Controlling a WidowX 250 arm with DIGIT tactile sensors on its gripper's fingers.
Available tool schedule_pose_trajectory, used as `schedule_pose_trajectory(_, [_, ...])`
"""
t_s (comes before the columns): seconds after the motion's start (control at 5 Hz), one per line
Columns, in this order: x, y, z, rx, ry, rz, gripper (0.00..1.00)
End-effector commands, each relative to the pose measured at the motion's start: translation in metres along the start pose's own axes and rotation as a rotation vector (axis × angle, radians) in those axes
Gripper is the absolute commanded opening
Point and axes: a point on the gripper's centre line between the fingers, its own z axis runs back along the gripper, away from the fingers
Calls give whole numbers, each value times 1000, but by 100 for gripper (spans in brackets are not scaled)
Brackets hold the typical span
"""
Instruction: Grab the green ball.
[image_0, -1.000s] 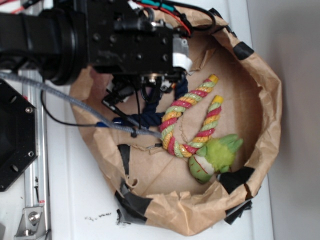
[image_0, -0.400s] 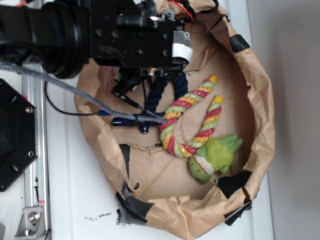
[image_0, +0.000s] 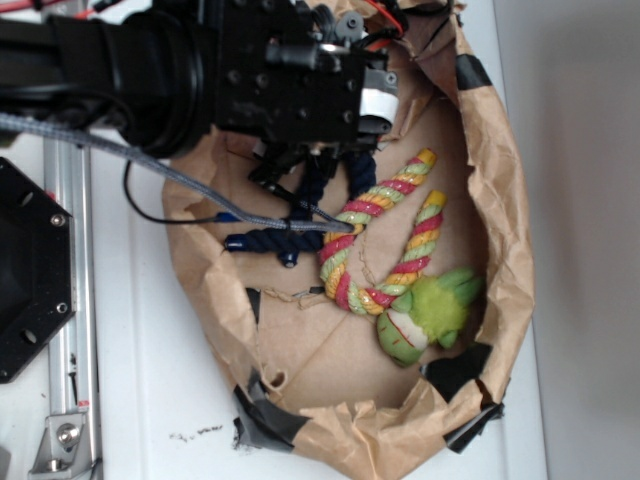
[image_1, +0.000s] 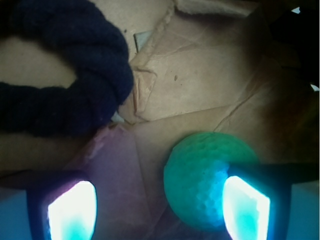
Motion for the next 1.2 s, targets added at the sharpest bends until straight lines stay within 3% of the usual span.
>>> schedule_pose_trajectory(0.0, [3, 12, 4, 29, -3, 31, 100])
schedule_pose_trajectory(0.2, [-1, 8, 11, 39, -12, 23, 100])
schedule_pose_trajectory(0.6, [-17, 16, 8, 83, 52, 35, 100])
schedule_pose_trajectory(0.8, [-10, 12, 26, 45, -32, -8, 98])
schedule_pose_trajectory(1.0, [-3, 10, 42, 44, -91, -31, 98])
